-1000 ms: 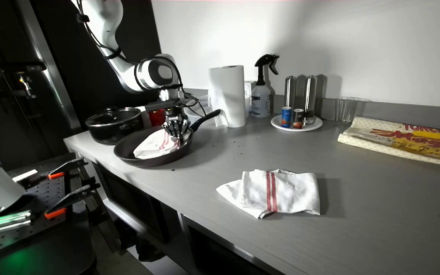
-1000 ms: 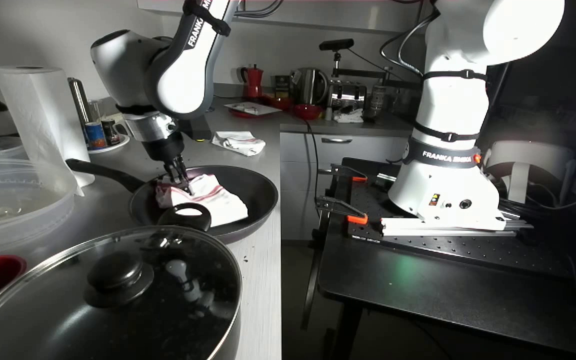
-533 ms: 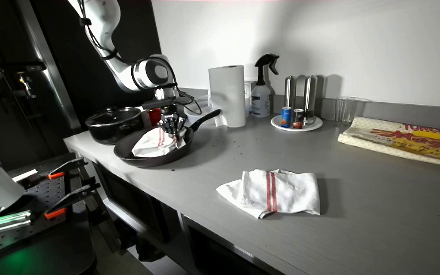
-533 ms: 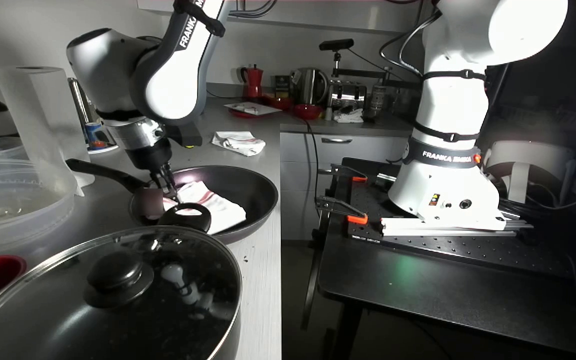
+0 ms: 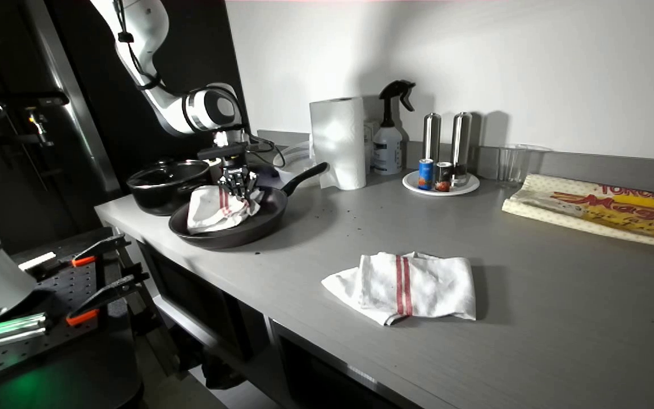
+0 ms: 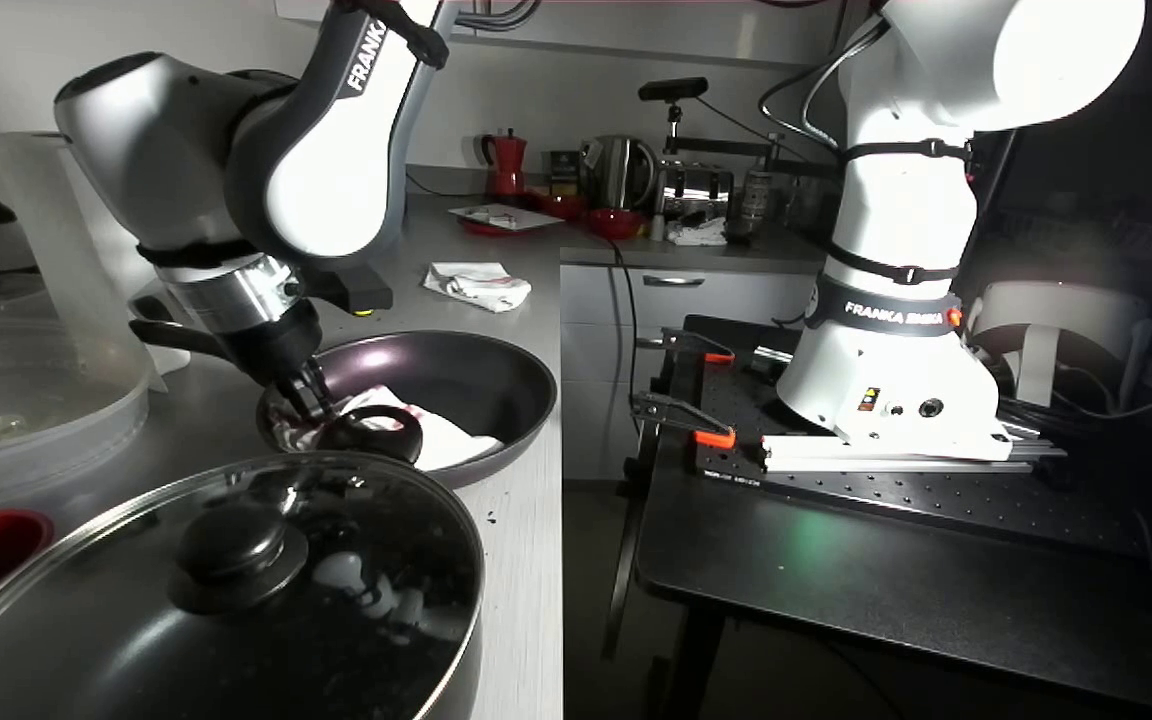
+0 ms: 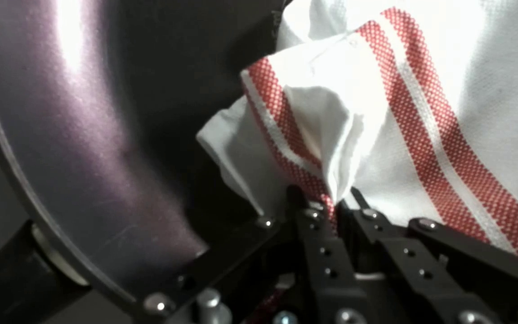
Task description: Use the left towel to wipe the pan
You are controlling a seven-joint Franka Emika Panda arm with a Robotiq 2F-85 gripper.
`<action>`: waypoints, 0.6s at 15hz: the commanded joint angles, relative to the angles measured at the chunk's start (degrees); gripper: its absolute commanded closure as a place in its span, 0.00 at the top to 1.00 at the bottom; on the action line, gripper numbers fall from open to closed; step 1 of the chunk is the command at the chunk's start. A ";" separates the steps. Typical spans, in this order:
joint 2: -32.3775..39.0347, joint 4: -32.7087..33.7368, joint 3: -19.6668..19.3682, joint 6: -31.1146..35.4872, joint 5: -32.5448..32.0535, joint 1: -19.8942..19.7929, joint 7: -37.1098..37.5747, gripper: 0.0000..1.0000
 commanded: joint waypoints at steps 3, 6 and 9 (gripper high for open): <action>-2.72 -6.04 2.38 -2.26 3.97 -4.88 -7.68 0.03; -5.97 -10.83 2.76 -2.82 5.85 -8.43 -11.47 0.03; -7.65 -13.52 1.97 -1.06 5.94 -11.18 -13.24 0.03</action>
